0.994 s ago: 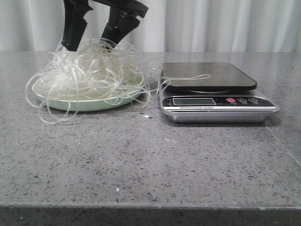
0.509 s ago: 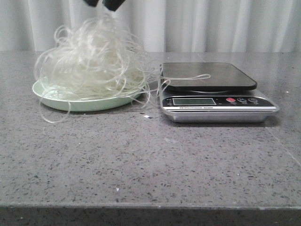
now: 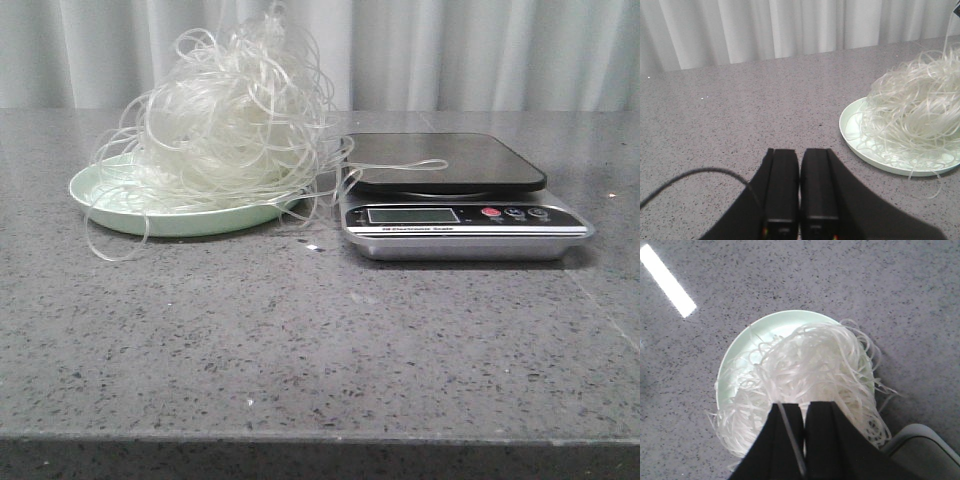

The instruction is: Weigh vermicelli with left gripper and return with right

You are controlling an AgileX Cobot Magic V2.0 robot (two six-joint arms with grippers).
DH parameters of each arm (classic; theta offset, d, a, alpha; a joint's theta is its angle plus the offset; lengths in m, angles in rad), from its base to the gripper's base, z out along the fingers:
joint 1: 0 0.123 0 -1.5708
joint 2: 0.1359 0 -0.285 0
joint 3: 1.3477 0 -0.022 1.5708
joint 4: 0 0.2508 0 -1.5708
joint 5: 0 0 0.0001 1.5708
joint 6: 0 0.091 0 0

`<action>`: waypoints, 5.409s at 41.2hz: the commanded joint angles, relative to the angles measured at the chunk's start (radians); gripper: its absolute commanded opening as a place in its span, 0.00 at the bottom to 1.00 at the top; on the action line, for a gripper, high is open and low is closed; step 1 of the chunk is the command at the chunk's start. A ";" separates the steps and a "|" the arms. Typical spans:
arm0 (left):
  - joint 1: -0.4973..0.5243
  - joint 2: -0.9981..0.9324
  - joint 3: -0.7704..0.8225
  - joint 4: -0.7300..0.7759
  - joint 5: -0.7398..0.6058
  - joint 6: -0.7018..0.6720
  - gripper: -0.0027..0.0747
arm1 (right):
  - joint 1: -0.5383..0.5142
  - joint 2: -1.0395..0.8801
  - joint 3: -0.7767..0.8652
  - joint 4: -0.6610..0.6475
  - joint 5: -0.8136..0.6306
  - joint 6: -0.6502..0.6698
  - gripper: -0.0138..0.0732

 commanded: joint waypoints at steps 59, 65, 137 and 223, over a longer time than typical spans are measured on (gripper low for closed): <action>-0.001 0.008 -0.027 -0.006 -0.071 -0.009 0.21 | -0.005 -0.254 0.251 -0.382 -0.317 0.192 0.33; -0.001 0.008 -0.027 -0.006 -0.071 -0.009 0.21 | -0.027 -0.339 0.443 -0.396 -0.427 0.202 0.33; -0.001 0.008 -0.027 -0.029 -0.044 -0.009 0.21 | -0.406 -1.568 1.890 -0.396 -1.075 0.257 0.33; 0.224 -0.335 0.453 -0.063 -0.325 0.052 0.21 | -0.406 -1.566 1.890 -0.396 -1.075 0.257 0.33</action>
